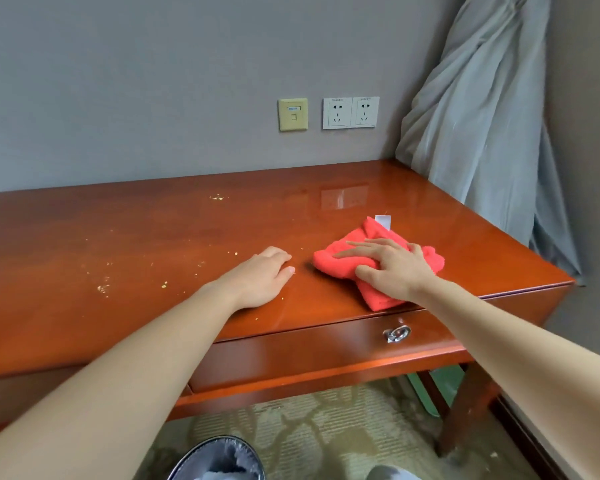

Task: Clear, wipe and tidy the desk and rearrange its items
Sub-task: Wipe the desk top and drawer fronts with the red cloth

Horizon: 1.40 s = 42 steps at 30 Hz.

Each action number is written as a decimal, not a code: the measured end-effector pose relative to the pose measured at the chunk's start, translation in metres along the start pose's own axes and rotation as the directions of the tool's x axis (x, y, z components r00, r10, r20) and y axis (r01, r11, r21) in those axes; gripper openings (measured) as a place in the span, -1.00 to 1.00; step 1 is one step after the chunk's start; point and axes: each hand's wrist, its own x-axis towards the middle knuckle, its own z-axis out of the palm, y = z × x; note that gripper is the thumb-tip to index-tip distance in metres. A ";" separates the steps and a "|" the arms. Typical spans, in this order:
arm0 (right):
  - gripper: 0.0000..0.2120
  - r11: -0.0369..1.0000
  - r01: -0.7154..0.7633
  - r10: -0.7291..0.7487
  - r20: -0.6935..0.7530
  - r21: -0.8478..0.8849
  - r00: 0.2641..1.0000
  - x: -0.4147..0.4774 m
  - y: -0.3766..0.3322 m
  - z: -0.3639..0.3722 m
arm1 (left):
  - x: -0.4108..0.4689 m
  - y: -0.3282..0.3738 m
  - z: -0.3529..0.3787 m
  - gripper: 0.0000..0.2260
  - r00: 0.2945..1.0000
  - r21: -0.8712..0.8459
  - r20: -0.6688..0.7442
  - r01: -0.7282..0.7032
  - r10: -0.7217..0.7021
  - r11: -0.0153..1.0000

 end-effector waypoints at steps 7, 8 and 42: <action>-0.60 0.970 -0.243 0.242 -0.210 0.025 0.947 -0.016 -0.004 0.008 | -0.024 -0.010 0.023 -0.50 0.999 -0.035 -0.047 -0.023 0.021 0.999; -0.59 0.964 -0.265 0.265 -0.224 0.032 0.938 -0.019 -0.020 0.015 | -0.025 -0.009 0.023 -0.50 0.997 -0.030 -0.065 -0.033 0.031 0.999; -0.56 0.930 -0.366 0.361 -0.212 0.014 0.908 0.040 -0.089 0.037 | -0.095 -0.101 -0.001 -0.50 0.967 0.027 -0.190 0.180 -0.172 0.983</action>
